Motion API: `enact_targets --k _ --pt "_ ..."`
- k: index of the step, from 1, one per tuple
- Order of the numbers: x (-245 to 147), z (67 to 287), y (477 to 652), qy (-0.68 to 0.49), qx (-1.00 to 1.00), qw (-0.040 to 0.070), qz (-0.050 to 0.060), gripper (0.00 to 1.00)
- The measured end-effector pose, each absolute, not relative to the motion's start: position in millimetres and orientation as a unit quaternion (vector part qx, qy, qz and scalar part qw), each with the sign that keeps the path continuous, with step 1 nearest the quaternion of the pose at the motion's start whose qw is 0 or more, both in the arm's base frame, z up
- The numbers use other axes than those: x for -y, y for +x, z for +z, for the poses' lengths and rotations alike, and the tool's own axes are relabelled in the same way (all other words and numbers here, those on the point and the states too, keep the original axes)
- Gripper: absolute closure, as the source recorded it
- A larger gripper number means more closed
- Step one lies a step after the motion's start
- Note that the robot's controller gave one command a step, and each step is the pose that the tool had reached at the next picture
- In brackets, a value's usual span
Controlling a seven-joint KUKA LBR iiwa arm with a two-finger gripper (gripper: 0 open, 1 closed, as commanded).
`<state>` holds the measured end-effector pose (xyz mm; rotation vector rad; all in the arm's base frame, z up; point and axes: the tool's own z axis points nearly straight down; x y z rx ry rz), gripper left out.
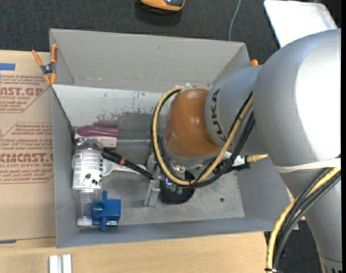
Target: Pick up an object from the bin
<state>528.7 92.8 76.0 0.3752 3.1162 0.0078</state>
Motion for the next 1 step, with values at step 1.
enact_targets --k 1 --pt "-81.8 72.2 538.0 0.175 -0.985 0.001 0.003 0.0"
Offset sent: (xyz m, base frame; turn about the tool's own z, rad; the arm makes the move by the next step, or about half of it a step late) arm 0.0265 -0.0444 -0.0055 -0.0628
